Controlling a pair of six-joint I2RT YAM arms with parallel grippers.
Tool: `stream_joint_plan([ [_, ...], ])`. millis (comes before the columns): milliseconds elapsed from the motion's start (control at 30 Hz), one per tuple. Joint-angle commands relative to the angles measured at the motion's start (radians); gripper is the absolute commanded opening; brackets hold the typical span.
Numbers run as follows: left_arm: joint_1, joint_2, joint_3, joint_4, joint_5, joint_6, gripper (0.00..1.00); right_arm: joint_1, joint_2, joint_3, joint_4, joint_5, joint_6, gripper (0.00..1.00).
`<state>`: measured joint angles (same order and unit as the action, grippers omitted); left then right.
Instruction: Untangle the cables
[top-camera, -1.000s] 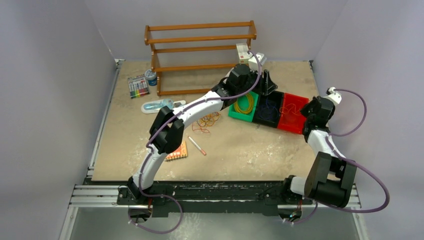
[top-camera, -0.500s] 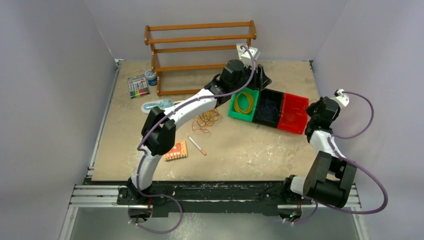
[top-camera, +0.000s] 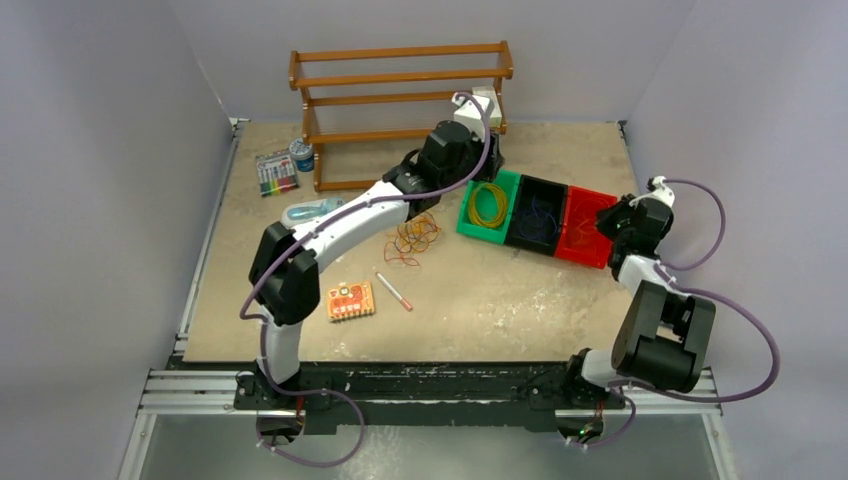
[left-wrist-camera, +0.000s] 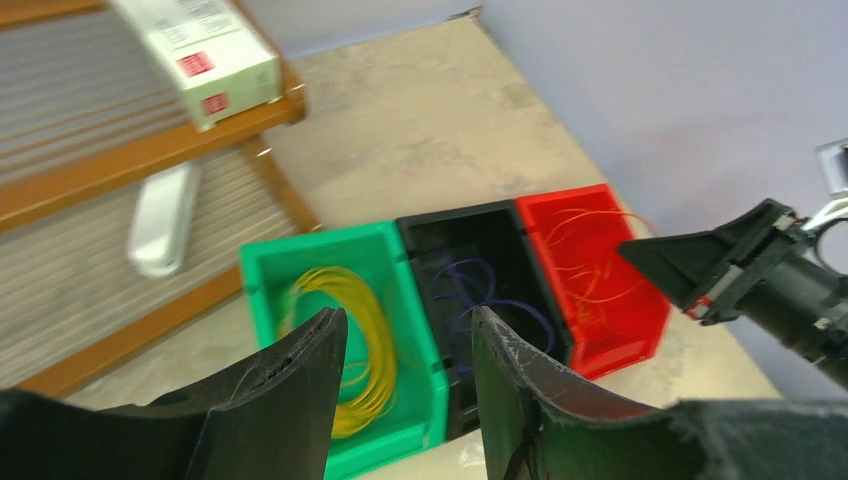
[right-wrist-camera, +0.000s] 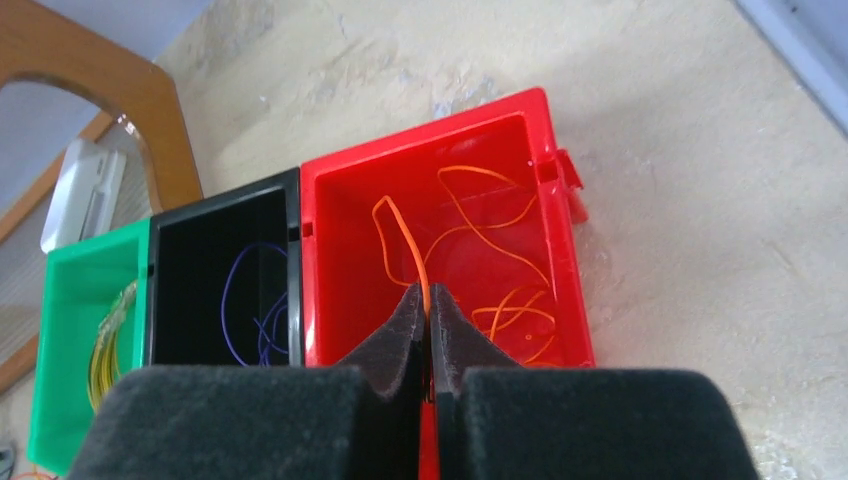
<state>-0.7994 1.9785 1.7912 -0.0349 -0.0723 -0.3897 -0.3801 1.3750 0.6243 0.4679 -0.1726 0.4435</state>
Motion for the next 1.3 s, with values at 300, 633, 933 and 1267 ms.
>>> stream_joint_plan([
  [300,0.079,-0.444,-0.481,-0.102,-0.217,0.013,0.49,0.037,0.025,0.117,-0.074,-0.027,-0.073,0.32],
  [633,0.099,-0.501,-0.543,-0.188,-0.321,-0.026,0.53,0.111,-0.166,0.168,-0.189,0.252,-0.159,0.49],
  [933,0.157,-0.493,-0.603,-0.203,-0.289,-0.093,0.53,0.266,-0.241,0.222,-0.213,0.279,-0.205,0.49],
  [1267,0.223,-0.534,-0.684,-0.215,-0.292,-0.162,0.51,0.552,-0.022,0.362,-0.178,-0.109,-0.309,0.48],
])
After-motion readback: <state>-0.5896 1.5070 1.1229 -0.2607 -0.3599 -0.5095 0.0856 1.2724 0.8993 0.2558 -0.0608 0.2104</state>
